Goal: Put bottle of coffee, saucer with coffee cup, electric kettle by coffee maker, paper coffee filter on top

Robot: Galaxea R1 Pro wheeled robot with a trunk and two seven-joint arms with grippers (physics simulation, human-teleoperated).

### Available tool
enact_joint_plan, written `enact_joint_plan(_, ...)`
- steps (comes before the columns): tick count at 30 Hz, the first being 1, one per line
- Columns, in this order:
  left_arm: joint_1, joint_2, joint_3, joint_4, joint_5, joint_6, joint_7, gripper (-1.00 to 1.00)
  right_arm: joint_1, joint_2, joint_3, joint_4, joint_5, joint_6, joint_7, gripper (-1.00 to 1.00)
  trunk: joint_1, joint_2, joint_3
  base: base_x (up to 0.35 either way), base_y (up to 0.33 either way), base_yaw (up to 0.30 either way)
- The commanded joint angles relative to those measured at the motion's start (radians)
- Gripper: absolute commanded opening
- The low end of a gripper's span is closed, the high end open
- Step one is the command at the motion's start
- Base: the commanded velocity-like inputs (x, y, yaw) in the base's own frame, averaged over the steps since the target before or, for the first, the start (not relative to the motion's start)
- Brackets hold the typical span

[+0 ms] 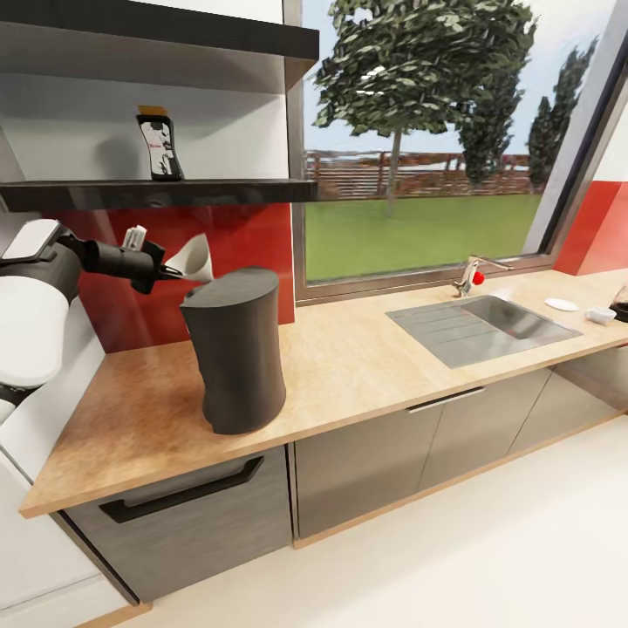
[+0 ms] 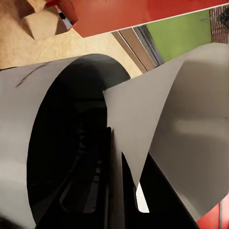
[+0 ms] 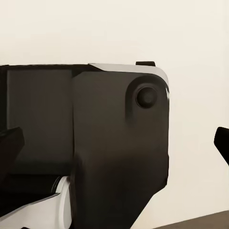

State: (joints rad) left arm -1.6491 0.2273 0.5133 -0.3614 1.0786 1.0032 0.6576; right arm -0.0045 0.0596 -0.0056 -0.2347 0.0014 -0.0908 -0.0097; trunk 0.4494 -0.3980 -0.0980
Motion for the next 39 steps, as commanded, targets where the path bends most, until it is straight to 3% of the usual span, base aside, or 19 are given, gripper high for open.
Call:
enact_joint_plan(1,0.001,0.0,0.005,-0.001,0.006,0.003,0.008,-1.0,0.0,0.0,-0.001,0.0,0.0,-0.003,-0.001,1.0,0.001,-0.002,-0.002,0.0,0.0,0.0)
enact_joint_plan(17,0.031,0.001,0.005,0.001,0.006,0.004,0.008,-1.0,0.0,0.0,-0.001,0.0,0.0,-0.003,-0.001,1.0,0.001,-0.002,-0.002,0.0,0.0,0.0)
enact_joint_plan(18,0.032,0.001,0.005,0.0,0.006,0.004,0.008,1.0,0.0,0.0,-0.001,0.0,0.0,-0.003,-0.001,1.0,0.001,-0.002,-0.002,0.0,0.0,0.0)
enact_joint_plan(39,0.034,0.006,0.007,-0.001,0.006,0.003,0.007,1.0,0.0,0.0,-0.001,0.0,0.0,-0.003,-0.001,1.0,0.001,-0.002,-0.002,0.0,0.0,0.0)
